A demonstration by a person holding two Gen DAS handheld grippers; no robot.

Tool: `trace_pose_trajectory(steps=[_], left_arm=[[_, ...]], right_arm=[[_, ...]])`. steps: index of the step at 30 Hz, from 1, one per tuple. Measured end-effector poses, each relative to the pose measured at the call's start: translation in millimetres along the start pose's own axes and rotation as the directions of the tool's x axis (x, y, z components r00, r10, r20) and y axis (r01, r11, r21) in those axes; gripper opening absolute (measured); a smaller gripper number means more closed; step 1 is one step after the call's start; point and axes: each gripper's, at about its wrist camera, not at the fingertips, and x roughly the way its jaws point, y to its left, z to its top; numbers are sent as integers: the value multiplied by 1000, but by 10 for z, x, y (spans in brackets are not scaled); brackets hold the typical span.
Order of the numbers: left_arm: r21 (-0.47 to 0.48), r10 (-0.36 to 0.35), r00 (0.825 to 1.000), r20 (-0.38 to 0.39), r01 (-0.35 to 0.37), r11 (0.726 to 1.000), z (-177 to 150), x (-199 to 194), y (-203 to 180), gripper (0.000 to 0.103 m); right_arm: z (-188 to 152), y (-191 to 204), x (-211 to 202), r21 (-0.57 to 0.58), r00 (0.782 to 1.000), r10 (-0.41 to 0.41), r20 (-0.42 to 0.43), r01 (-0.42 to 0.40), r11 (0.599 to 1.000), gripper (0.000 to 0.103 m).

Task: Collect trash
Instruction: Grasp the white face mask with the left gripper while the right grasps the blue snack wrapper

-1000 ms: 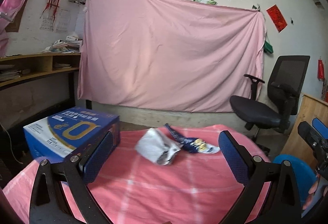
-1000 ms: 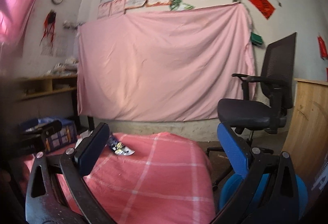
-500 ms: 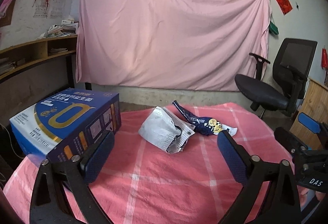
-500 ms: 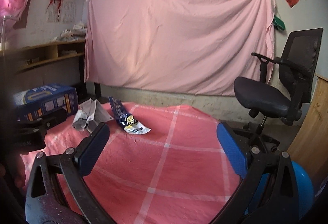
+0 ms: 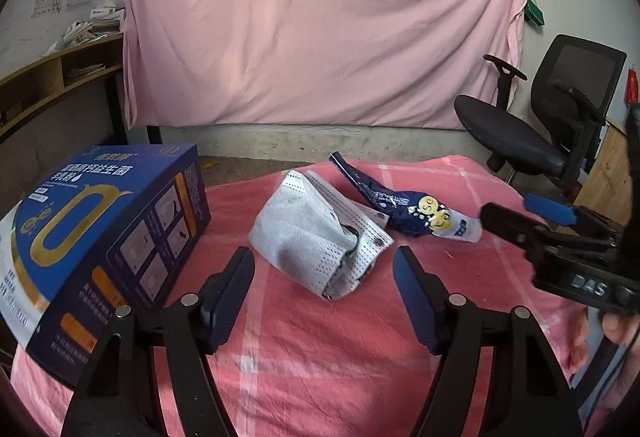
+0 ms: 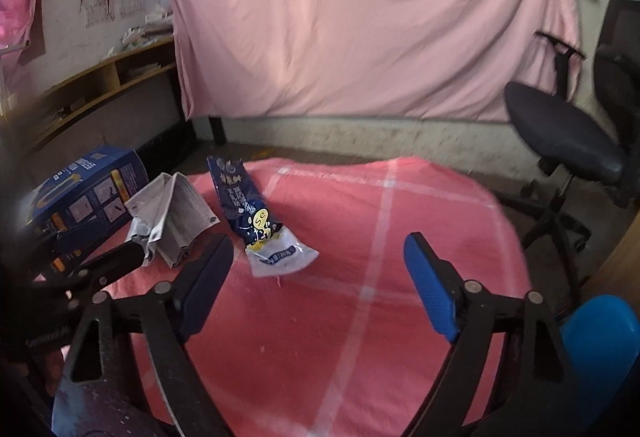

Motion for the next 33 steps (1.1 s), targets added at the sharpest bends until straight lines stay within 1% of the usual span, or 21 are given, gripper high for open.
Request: trace_pose_trajectory(steps=[2,4,5,6,8,9,10,12,14,15,19,22,26,33], left_arm=[[-5,9,1000,-4,-10,1000,20,25,25,66],[-12,2,1000,-11,-2,1000,35,57,42,63],[-15,-3,1000,-19,2,1000,37,73,56,59],[-18,-6,1000,-25,5,1000,38,85,67,56],[-24,-16,998,-53,14,1000,44,144,95,46],[-27,-18,998,-63,17,999,58,159,104,43],[-31,-24,997,-75,21,999,60,179,117,39],[-41,-33,996,-84,30,999,69,188,137,35],[-54,-47,995,-87,43,998,72,190,169,26],[-59,-51,995,-88,46,997,80,186,180,24],[-70,-56,995,-83,51,996,95,155,215,8],[-67,-55,996,-72,51,996,90,109,205,3],[-53,-50,997,-62,47,998,70,40,204,1],[-10,-42,998,-45,42,999,38,-18,128,0]], right_arm=[[40,-21,120,12,999,28,-36,-28,1000,90],[56,-12,199,10,997,46,-62,-45,999,82],[61,5,238,4,996,55,-77,-54,999,81],[59,27,269,-5,994,62,-89,-63,998,78],[47,79,307,-26,991,74,-111,-78,997,72],[36,106,318,-37,990,78,-119,-83,996,68],[23,133,329,-48,988,81,-129,-88,995,67],[8,161,343,-55,985,98,-145,-107,993,66],[1,165,360,-54,982,105,-155,-114,992,61],[-1,162,363,-52,981,110,-157,-119,992,59],[-15,147,348,-43,980,124,-154,-132,990,58],[-41,147,311,-42,980,132,-151,-140,989,58],[-98,136,248,-30,979,134,-153,-140,990,58],[-179,93,109,-5,984,116,-137,-118,993,58]])
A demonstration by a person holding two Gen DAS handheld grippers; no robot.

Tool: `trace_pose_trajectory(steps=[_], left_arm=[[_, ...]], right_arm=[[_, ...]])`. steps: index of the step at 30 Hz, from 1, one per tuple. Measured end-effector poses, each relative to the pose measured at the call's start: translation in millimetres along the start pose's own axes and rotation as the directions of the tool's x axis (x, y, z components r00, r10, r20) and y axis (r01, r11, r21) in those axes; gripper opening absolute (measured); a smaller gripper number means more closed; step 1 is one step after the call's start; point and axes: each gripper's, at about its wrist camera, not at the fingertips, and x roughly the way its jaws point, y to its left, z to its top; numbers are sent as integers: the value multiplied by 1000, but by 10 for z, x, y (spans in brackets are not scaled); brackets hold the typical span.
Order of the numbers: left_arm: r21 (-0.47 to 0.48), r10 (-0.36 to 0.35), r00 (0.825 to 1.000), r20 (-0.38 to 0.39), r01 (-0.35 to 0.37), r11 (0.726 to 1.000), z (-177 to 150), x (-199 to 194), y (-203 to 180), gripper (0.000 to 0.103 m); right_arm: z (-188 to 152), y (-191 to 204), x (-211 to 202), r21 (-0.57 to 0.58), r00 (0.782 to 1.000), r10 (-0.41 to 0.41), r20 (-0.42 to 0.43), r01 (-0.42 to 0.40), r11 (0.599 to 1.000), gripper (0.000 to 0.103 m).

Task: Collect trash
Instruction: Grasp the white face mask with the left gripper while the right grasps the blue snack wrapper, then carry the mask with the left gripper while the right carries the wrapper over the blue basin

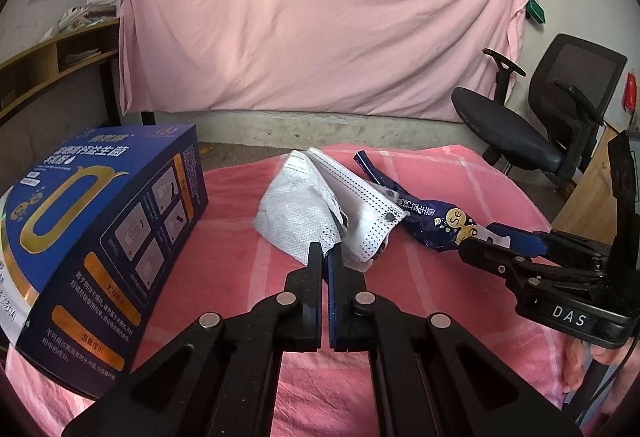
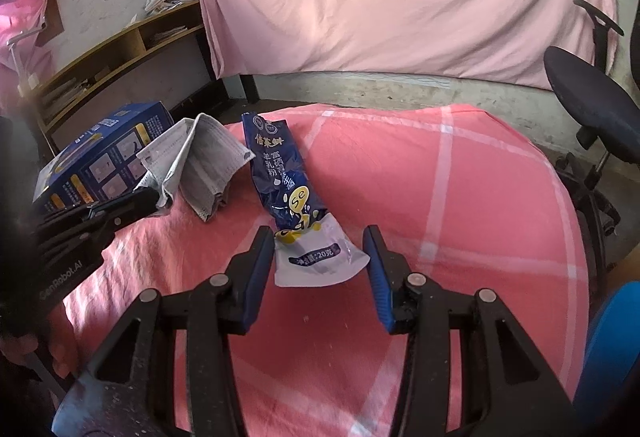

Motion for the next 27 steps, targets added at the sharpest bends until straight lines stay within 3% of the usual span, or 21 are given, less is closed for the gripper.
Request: trace_pose_trajectory(steps=[12,27], left_arm=[[52,1,1000,19,-2,999,-63,-64,-116,0],[164,40,997,68,-50,985,-211,-333,-360,0]], right_arm=[[-68,59,-109,14,1000,-20,22,19,1000,57],[-342,-27,-678,83,981,-86,171,72,994,57]])
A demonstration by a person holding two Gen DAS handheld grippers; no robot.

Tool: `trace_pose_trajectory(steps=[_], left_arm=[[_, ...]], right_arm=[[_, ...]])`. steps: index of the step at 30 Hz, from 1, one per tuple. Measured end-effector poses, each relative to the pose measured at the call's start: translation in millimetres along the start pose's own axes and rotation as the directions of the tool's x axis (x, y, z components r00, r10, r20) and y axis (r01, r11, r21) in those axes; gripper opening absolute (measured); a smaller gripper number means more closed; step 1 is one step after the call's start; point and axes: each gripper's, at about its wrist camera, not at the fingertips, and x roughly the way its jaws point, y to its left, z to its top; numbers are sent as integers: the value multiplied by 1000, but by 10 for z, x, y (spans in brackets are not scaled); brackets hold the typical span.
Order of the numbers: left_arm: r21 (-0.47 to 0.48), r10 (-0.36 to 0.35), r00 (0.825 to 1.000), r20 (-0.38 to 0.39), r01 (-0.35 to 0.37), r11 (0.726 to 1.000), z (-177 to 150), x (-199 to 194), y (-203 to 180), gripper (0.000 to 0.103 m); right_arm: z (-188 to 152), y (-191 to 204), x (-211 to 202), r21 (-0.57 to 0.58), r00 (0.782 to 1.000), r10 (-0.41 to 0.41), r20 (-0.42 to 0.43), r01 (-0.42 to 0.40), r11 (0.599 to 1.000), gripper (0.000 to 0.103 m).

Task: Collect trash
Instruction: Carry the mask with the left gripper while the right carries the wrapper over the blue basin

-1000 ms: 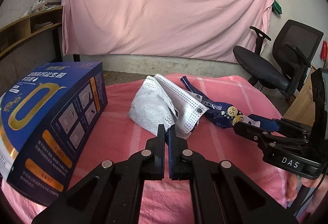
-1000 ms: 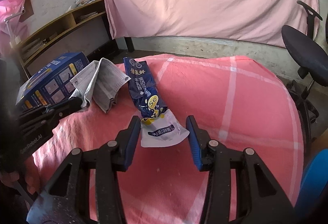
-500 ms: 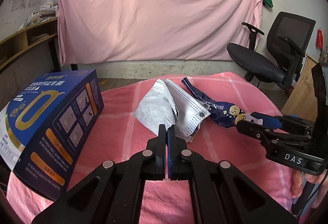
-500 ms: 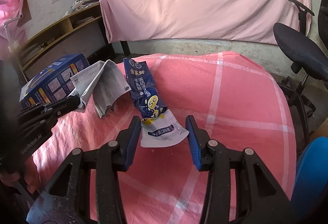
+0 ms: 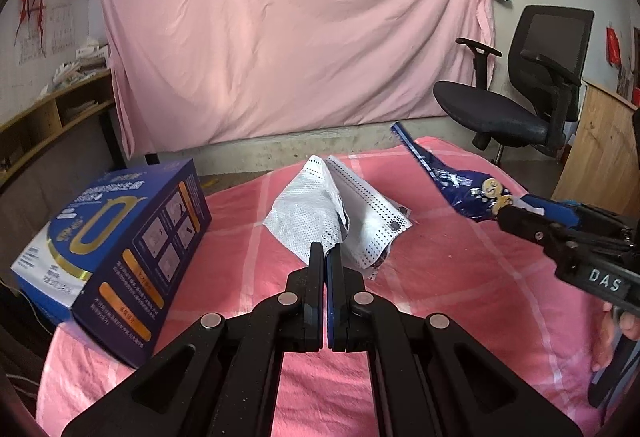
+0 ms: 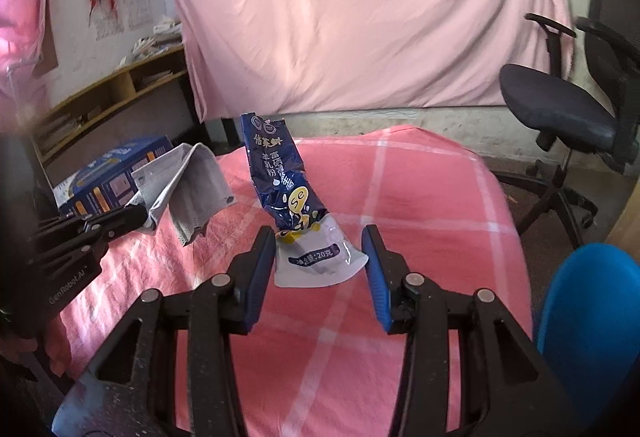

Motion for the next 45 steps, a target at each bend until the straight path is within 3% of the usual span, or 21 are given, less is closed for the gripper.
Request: trace_pose_trajectory(steps=[10,15,22,26,36,45], left_arm=[[68,-13,998,58,9,998,-26,-210,-260,0],[55,-43,994,99,38,998,-47,-321,-309,0],[69,-56,983,174,45,997,-20,-494,-392,0],[67,-69,974,215,55,996,69,-593,-473,0],[85,-147,941,304,127,988,387,-790,-864,0],[132,-248,911,329,216,967,605,-860,-1438,0]], right_arm=[[-156,-153,-392,91,997,-46,61,40,995,57],[-208,-190,-532,120,994,-64,93,53,991,57],[-204,-144,-694,107,983,-84,166,67,992,57],[-178,-111,-852,94,965,-103,240,82,992,57],[-151,-298,-1317,163,896,-196,398,141,976,57],[-197,-550,-1669,231,826,-352,440,274,933,57]])
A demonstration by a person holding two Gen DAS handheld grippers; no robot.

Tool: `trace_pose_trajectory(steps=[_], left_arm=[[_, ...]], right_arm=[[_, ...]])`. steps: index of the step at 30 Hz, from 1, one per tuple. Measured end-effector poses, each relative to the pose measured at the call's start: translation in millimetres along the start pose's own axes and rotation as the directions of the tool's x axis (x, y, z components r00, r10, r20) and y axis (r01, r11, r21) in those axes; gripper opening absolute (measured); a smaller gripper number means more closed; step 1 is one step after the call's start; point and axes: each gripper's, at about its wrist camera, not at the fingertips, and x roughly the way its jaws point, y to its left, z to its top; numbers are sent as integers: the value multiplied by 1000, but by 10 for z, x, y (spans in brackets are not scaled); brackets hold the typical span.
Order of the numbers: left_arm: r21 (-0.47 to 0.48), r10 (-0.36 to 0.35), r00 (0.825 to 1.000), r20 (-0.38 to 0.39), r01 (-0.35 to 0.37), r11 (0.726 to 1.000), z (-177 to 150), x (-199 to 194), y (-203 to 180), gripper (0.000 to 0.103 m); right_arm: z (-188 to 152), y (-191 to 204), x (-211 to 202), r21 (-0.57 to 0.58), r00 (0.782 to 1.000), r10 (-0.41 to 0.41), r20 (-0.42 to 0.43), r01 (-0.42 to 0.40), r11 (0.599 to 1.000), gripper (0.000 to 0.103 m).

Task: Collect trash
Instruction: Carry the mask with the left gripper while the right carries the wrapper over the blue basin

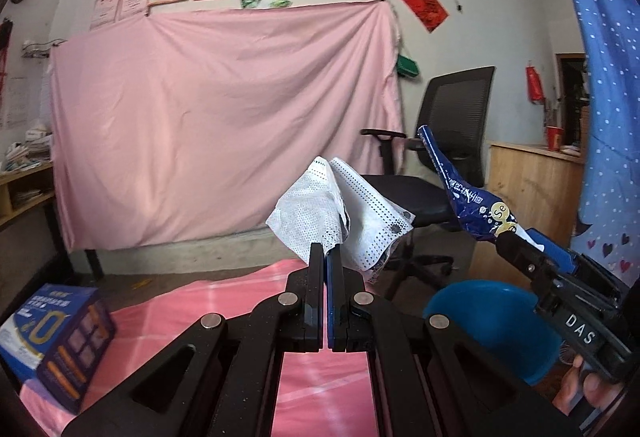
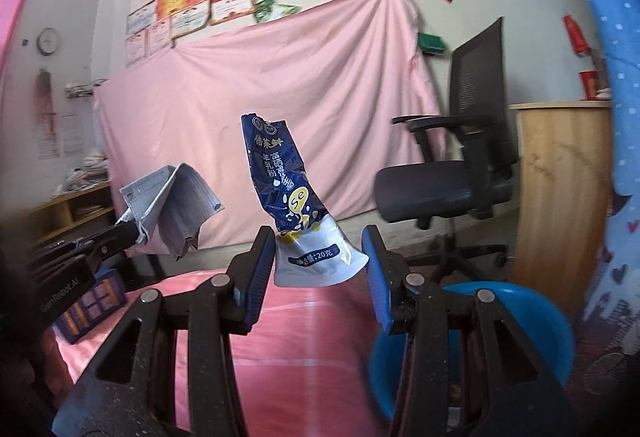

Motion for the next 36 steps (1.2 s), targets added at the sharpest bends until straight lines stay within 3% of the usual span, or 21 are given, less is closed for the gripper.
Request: trace_pose_trajectory(steps=[12,20,28,36], left_arm=[[18,-132,990,-41,133,991,-2,350,-699,0],[12,-199,975,-101,201,979,-109,608,-1058,0],[15,-238,955,-175,244,970,-268,755,-1297,0],[-17,-263,933,-246,267,963,-383,904,-1337,0]], right_arm=[[-36,-583,-198,38,986,-165,-12,165,986,57],[-71,-1002,-174,96,961,-257,-99,267,959,57],[-157,-1360,-187,150,936,-304,-177,331,932,57],[-223,-1428,-106,154,922,-300,-244,342,927,57]])
